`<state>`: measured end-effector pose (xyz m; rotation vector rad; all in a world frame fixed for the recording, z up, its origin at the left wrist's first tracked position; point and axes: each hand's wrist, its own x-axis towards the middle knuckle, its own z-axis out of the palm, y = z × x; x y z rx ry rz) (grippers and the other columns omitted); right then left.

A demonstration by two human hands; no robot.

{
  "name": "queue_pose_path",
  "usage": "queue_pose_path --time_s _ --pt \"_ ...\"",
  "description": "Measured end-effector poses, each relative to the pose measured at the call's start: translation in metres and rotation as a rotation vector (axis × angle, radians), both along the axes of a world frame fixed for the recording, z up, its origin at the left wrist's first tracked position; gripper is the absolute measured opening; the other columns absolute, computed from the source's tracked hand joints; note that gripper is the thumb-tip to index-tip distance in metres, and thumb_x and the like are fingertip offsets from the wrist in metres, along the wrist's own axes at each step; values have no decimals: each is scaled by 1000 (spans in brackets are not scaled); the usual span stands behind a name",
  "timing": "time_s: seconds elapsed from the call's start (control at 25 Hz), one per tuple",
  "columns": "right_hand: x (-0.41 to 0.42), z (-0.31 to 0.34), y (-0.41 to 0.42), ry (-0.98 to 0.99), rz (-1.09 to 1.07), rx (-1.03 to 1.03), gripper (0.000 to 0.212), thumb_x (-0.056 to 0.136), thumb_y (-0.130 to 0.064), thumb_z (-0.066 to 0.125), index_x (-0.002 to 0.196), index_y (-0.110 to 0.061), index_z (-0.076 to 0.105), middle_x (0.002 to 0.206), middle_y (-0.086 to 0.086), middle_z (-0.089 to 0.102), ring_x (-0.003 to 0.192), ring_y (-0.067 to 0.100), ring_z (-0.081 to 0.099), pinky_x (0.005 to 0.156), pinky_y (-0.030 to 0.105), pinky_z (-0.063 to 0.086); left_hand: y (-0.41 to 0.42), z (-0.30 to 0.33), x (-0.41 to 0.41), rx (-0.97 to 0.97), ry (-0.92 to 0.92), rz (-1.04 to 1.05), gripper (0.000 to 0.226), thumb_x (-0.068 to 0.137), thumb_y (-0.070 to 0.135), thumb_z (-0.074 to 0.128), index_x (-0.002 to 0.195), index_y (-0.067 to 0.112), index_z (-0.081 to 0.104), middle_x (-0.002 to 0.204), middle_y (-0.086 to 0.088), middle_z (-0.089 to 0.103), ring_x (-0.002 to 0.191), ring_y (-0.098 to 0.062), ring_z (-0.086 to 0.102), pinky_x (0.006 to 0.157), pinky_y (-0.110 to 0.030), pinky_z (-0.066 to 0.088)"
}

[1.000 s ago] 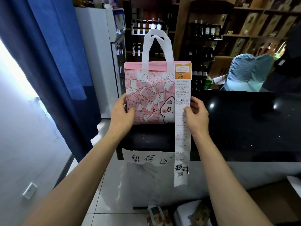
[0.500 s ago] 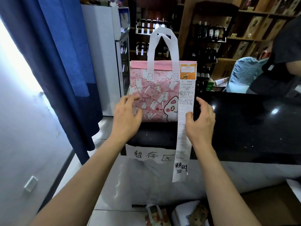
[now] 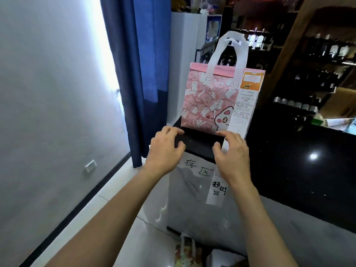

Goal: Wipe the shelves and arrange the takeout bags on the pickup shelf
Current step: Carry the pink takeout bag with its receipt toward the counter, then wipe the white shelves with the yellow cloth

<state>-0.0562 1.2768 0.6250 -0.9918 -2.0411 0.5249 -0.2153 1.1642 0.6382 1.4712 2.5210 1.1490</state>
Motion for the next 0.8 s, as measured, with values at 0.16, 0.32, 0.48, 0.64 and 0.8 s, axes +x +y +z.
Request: queue_pose_path --time_s 0.16,0.32,0.48,0.64,0.8 --pt "8 -12 -36 -9 217 -48 27 94 -24 61 121 -29 64 123 -11 60 116 11 50 106 41 43 -62 -11 41 -23 -67 157 26 95 25 56 120 25 63 122 3 62 110 -19 54 97 -35 49" --pt "4 -21 -93 -47 483 -115 25 94 -21 61 118 -27 65 122 -8 61 115 14 53 102 44 46 -139 -14 77 -36 -87 381 23 96 24 55 117 25 64 119 4 63 111 -18 54 100 -40 47" --pt "-11 -24 -130 -29 567 -113 24 95 -21 60 118 -27 65 113 -13 58 111 8 49 104 43 45 -189 -14 88 -67 -110 479 23 96 23 53 116 26 64 122 5 62 117 -17 51 105 -38 40" --pt "-40 -23 -199 -62 826 -130 25 94 -21 62 118 -29 66 118 -9 63 109 14 55 98 44 50 -263 -10 92 -83 -79 660 24 97 25 52 118 24 63 122 4 63 115 -17 53 103 -36 42" --pt "-82 -21 -273 -102 1075 -139 27 95 -25 62 121 -32 63 124 -9 60 114 17 58 94 41 53 -336 -6 85 -113 -72 818 26 97 30 52 122 27 60 127 6 60 118 -15 52 103 -36 42"
